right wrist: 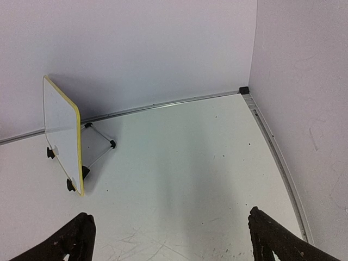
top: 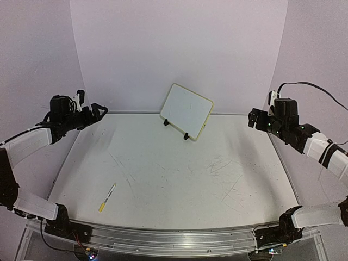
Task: Write a sentence on the whiteboard
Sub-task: Move the whiteboard stand to the corner of the board.
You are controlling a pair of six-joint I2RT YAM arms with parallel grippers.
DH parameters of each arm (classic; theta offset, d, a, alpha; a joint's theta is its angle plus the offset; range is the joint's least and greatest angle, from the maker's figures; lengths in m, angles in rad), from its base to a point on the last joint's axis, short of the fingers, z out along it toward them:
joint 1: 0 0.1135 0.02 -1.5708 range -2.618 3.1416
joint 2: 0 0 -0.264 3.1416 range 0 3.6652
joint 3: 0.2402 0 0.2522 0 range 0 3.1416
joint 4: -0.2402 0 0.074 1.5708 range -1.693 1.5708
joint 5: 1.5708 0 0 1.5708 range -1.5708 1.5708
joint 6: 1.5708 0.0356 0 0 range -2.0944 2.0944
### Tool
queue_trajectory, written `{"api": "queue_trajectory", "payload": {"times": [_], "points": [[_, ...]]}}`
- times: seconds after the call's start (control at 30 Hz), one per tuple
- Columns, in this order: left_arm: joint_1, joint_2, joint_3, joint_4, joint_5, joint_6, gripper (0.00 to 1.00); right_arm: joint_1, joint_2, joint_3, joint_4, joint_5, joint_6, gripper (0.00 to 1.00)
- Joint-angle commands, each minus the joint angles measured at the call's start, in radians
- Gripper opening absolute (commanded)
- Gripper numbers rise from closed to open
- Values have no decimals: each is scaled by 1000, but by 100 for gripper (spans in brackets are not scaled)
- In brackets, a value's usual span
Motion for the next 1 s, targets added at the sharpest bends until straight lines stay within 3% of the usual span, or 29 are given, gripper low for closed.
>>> {"api": "queue_trajectory", "payload": {"times": [0.0,0.23,0.47,0.73,0.97], "points": [[-15,23,16,1,110,-13,99,0,11,12,6,-22,-10,98],[-83,74,9,-15,40,-12,99,0,46,-20,22,28,6,98],[-191,163,75,-105,-97,-76,99,31,259,95,35,-175,78,98],[-214,148,22,-110,-187,-159,99,193,592,352,43,-161,341,95],[-217,163,-18,-110,-106,-186,97,306,844,556,31,-152,581,88]]}}
